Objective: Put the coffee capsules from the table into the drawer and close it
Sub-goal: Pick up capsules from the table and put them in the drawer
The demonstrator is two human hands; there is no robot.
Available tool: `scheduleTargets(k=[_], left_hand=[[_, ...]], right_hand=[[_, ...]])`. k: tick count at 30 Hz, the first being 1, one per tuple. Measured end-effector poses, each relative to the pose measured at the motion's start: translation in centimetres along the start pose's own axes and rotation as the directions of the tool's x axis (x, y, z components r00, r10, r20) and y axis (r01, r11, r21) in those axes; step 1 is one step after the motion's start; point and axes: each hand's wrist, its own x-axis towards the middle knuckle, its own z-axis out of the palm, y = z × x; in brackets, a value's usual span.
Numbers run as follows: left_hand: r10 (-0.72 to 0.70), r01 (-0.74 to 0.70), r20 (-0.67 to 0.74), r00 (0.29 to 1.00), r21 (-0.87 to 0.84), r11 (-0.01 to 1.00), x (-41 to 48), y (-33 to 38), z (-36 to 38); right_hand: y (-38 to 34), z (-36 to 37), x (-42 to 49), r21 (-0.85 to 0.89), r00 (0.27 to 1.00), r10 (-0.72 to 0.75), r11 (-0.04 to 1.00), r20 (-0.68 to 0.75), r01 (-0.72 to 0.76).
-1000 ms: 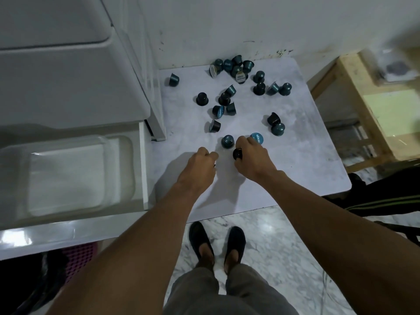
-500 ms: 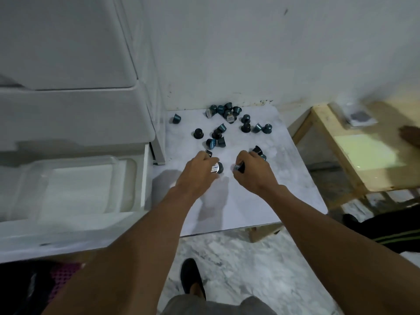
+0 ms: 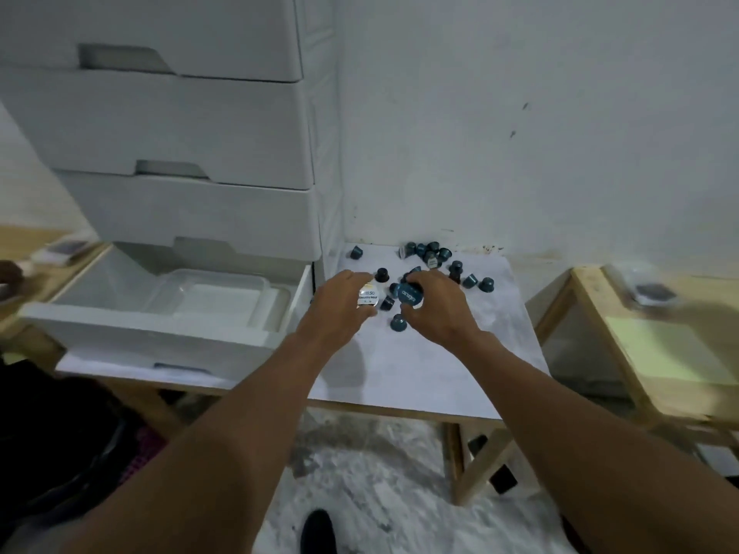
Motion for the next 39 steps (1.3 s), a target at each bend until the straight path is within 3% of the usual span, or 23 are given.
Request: scheduleTargets(k=[10,16,27,34,39], left_hand=[[-0.059,0.078,-0.174,0.983,0.100,0.992,-2.9,-4.9,-7.3],[-0.058,0.078,-0.210,0.976,0.090,0.993,-4.4,-11.2,-11.7],[-0.020,0.024,-0.034,0.999,0.126,0.992,-4.5,-25.3,-20.2],[-0.063,0.056,0.058,0.996,0.107,0.993,-1.7,-32.0,-20.6],[-0.132,0.113,0.160,0.978,0.124,0.986,1.4,-36.0,-19.6]], right_hand=[[-8.8,2.3,1.9,0.039,0.979,-0.203,0.978,0.013,0.203],[-15.6,6.7,3.6,0.041,0.971,-0.238,0.971,0.027,0.237],[-26.4,16.1,6.4,0.069,0.996,-0.075,0.995,0.051,0.071],[-29.2,20.5,9.5,0.040,0.993,-0.002,0.999,0.119,-0.003],[-28.9,24.7,13.1,-0.016,0.969,0.018,1.000,0.246,-0.015]])
